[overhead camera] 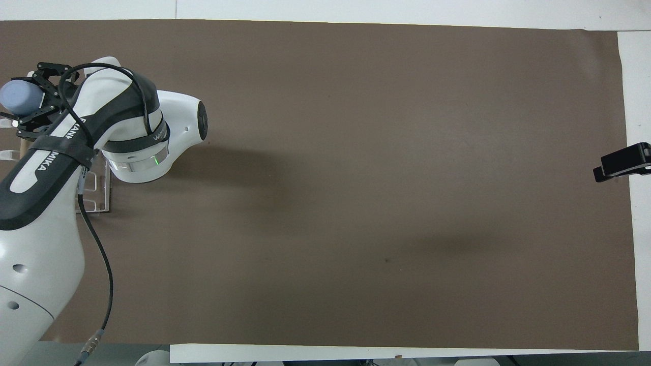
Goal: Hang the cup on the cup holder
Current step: 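Move the cup with the left gripper onto a rack peg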
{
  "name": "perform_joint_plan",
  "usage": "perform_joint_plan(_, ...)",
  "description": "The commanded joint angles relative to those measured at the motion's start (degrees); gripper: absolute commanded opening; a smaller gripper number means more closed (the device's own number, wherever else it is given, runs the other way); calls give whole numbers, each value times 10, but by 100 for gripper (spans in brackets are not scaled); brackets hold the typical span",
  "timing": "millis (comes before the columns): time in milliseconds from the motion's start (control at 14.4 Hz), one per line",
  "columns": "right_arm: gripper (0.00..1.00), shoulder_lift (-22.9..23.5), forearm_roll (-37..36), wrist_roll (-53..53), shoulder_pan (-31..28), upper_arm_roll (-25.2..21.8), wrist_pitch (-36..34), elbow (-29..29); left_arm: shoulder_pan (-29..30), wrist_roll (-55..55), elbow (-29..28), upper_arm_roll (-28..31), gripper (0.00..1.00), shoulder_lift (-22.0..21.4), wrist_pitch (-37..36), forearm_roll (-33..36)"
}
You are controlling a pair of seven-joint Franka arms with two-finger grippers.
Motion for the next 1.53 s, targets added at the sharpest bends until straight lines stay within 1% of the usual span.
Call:
perform_joint_plan(0, 100, -5, -6, 7, -1, 0, -3, -6, 8, -14, -9, -4, 0, 3, 20, 12)
perform_joint_plan(279, 100, -5, -6, 7, 0, 0, -3, -6, 20, -23, -20, -6, 0, 1, 36, 11)
perform_joint_plan(348, 100, -5, -6, 7, 0, 0, -3, -6, 21, -24, -31, -5, 0, -2, 44, 10)
perform_joint_plan(627, 100, -5, -6, 7, 0, 0, -3, -6, 28, -33, -32, -4, 0, 4, 48, 11)
perform_joint_plan(697, 100, -5, -6, 7, 0, 0, -3, -6, 28, -34, -32, -4, 12, 4, 50, 11)
perform_joint_plan(766, 100, -5, -6, 7, 0, 0, -3, -6, 28, -38, -28, -5, 38, 5, 53, 10)
perform_joint_plan(836, 100, -5, -6, 7, 0, 0, -3, -6, 27, -38, -25, -5, 60, 5, 53, 5)
perform_joint_plan(906, 100, -5, -6, 7, 0, 0, -3, -6, 26, -37, -20, -5, 84, 6, 51, 2)
perform_joint_plan(975, 100, -5, -6, 7, 0, 0, -3, -6, 25, -37, -18, -5, 100, 6, 49, 0)
perform_joint_plan(1115, 100, -5, -6, 7, 0, 0, -3, -6, 23, -36, -4, -5, 100, 7, 50, -6)
perform_joint_plan(1254, 100, -5, -6, 7, 0, 0, -3, -6, 22, -37, 28, -4, 100, 23, 47, -7)
perform_joint_plan(1324, 100, -5, -6, 7, 0, 0, -3, -6, 21, -39, 34, -4, 100, 24, 48, -6)
perform_joint_plan(1463, 100, -5, -6, 7, 0, 0, -3, -6, 11, -81, 51, -6, 100, 17, 44, -8)
